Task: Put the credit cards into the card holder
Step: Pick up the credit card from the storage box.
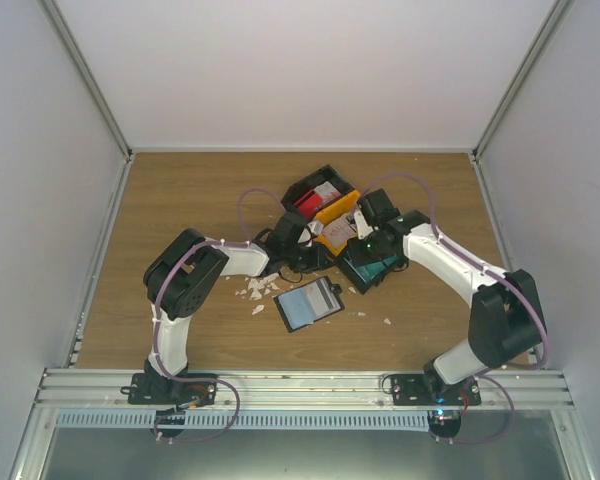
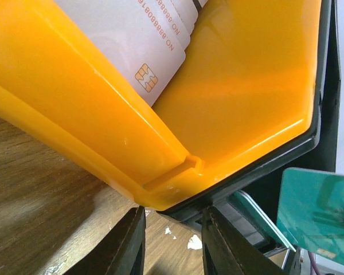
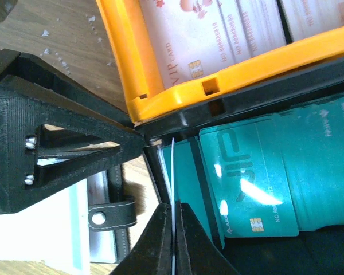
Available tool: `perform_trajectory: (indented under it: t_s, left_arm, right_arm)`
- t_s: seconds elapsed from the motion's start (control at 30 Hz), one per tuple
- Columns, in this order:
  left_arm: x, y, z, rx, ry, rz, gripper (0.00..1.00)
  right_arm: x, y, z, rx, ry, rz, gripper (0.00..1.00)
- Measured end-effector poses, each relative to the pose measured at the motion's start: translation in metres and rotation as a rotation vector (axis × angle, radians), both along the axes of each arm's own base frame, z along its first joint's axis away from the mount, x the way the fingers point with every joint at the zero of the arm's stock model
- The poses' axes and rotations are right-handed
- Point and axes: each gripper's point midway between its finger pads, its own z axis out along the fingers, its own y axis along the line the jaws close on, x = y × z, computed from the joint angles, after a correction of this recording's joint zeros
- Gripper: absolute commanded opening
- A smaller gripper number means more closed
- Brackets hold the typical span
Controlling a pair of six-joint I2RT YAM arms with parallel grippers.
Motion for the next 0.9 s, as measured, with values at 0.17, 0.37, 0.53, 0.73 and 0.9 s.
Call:
perform_trajectory:
  t_s: [0.17,0.37,0.53,0.73,0.9]
  left_arm:
    - [0.002,0.004,0.001,0.011,-0.013,0.021,0.37]
    - [-0.002,0.021,0.019,0.023,-0.064,0.074,0.48]
    - [-0.009,0.034,0.058,-0.021,-0.153,0.109,0.61]
    - [-0.031,0.052,0.108,-0.119,-0.262,0.116,0.71]
    - [-0.057,0.059,0.141,-0.234,-0.315,0.067,0.71]
  right_arm:
    - [0.004,-0.011,0.010,-0.039,-0.050,-0.038,0.01]
    - [0.009,-0.019,0.042,-0.029,-0.153,-0.072,0.01]
    - [0.006,-0.009,0.080,0.102,-0.237,-0.052,0.01]
    - [-0.011,0.022,0.105,0.347,-0.261,0.029,0.00]
    - [-0.034,0.055,0.104,0.598,-0.171,0.108,0.01]
